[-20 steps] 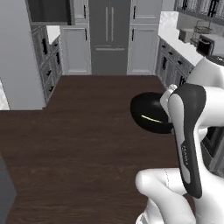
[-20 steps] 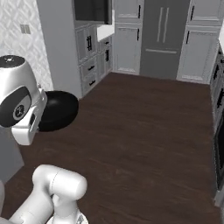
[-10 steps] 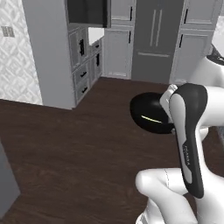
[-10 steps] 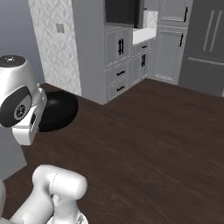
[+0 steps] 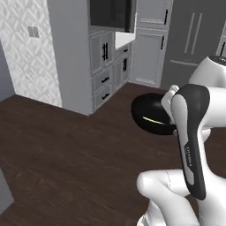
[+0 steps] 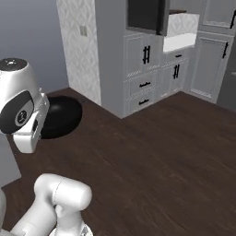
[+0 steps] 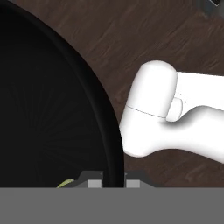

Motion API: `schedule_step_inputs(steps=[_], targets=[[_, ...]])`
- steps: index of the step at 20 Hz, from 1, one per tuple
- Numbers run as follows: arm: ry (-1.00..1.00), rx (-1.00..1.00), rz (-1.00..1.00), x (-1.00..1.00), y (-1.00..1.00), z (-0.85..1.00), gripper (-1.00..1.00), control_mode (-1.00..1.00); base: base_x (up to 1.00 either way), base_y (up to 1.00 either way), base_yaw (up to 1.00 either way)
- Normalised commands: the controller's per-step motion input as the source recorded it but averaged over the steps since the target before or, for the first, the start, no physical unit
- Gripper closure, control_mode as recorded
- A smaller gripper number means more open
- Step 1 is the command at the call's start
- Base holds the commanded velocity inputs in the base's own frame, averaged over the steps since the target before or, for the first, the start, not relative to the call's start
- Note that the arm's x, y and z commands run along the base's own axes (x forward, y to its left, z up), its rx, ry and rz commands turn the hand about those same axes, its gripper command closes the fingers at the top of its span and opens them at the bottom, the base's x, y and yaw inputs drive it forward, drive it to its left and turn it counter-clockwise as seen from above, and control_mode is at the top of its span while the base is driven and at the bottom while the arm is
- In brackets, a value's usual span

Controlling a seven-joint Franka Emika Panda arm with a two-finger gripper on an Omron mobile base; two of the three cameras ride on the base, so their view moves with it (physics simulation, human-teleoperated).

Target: Pick the lemon wedge from the sink and place it in the bowl. Then pick the bowl and place it in the microwave. Then close the microwave door and press the start button.

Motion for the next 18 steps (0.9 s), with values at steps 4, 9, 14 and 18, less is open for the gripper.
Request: schedule_step_inputs(steps=[4,9,14,18], targets=[[0.00,0.00,0.00,0.00,0.00,0.00,1.00,1.00,0.66,-1.00,0.35],[0.00,0.00,0.00,0.00,0.00,0.00,1.00,1.00,0.32,-1.00,0.32],[0.00,0.00,0.00,0.00,0.00,0.00,1.00,1.00,0.21,-1.00,0.33],[0.00,0.00,0.00,0.00,0.00,0.00,1.00,1.00,0.28,-1.00,0.35]])
